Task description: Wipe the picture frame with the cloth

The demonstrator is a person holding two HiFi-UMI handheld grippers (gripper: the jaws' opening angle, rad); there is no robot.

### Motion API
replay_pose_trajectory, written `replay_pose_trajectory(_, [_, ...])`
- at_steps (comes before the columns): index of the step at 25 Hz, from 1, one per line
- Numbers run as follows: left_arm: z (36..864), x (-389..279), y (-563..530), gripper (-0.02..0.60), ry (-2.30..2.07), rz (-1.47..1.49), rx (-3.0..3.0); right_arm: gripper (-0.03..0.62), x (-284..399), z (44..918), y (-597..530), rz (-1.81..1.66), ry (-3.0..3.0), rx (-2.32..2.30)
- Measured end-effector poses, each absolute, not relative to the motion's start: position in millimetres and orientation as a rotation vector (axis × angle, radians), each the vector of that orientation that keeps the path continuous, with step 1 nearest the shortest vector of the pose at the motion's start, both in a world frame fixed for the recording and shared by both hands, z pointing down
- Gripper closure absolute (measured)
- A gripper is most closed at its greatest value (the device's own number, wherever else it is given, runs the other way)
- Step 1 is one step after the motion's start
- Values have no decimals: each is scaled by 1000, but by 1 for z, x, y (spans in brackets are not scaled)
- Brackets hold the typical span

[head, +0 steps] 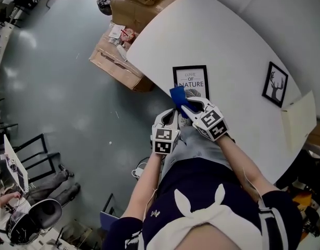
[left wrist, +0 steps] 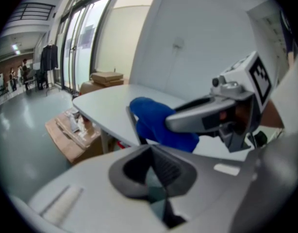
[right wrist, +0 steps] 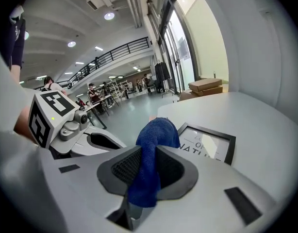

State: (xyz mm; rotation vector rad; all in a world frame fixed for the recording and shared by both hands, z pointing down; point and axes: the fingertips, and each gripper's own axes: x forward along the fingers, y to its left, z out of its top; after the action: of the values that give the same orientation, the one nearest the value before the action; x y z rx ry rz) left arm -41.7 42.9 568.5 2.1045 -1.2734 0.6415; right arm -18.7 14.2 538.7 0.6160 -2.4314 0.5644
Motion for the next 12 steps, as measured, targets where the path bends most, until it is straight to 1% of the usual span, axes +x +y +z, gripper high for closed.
replay_pose_trajectory(12, [591,-34,28,580,-1203,715,2087,511,-19,583,17,465,-2260,479])
